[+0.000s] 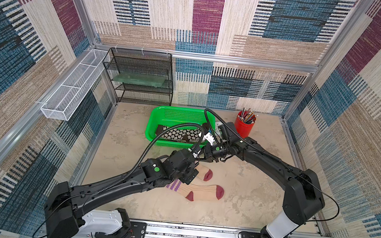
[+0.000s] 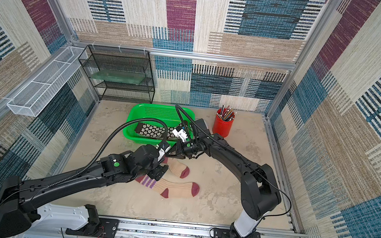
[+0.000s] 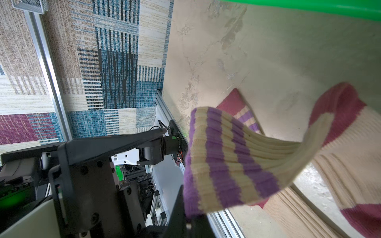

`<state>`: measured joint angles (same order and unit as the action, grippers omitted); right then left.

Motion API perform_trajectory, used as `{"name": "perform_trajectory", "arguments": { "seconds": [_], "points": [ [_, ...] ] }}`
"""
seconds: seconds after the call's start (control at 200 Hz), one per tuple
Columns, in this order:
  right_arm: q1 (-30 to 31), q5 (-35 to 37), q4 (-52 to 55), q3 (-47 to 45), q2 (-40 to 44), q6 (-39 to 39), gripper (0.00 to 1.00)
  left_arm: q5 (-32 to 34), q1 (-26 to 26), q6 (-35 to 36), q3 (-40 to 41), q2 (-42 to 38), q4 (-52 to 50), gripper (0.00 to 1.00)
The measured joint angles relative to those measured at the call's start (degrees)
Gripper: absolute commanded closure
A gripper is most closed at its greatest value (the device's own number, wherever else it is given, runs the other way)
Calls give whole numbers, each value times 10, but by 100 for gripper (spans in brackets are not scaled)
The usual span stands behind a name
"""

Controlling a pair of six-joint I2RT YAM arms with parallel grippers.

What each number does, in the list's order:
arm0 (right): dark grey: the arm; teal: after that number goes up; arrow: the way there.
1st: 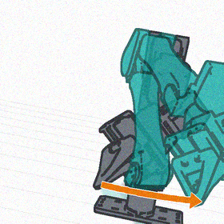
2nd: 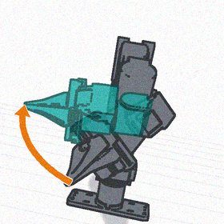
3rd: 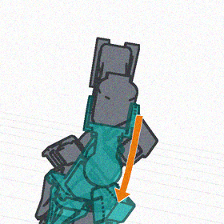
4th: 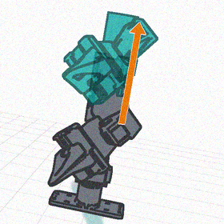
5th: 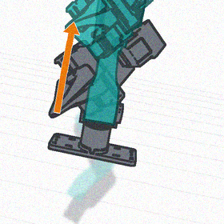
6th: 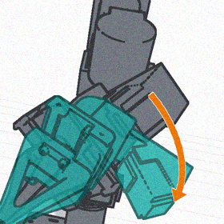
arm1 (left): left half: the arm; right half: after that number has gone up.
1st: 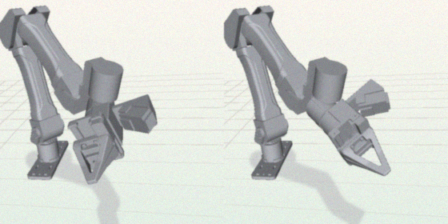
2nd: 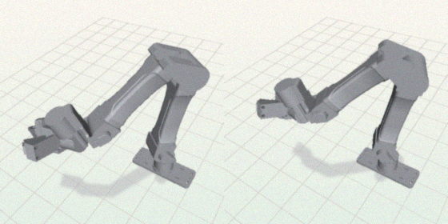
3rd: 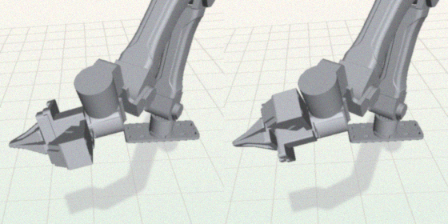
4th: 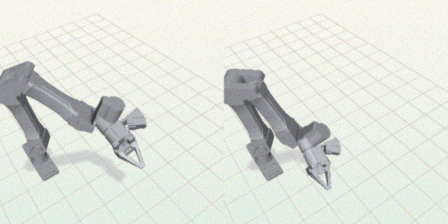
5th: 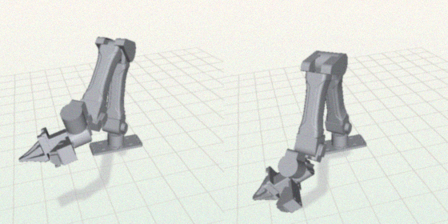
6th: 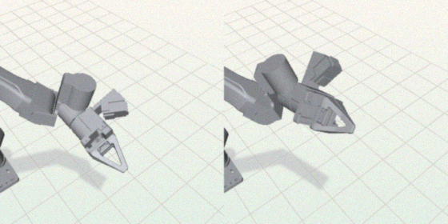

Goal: Place the socks together as a pair
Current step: Flatten out the sock at the center of the board.

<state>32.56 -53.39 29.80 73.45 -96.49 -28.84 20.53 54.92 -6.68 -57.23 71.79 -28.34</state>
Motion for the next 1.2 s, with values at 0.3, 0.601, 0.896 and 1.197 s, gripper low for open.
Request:
{"name": "perform_trajectory", "arguments": {
  "seconds": [0.3, 0.601, 0.896, 1.197],
  "points": [
    [5, -5, 0, -7, 9, -10, 100, 16, -15, 15, -6, 37, -2, 34],
    [14, -11, -20, -12, 19, -17, 100, -4, -24, 23, -42, 57, -32, 97],
    [3, -39, -18, -20, 23, -21, 62, -64, -28, 21, -66, 46, -69, 100],
    [-43, -28, 23, -20, 46, 17, 19, -207, -51, -42, -100, 9, -100, 100]
  ]
}}
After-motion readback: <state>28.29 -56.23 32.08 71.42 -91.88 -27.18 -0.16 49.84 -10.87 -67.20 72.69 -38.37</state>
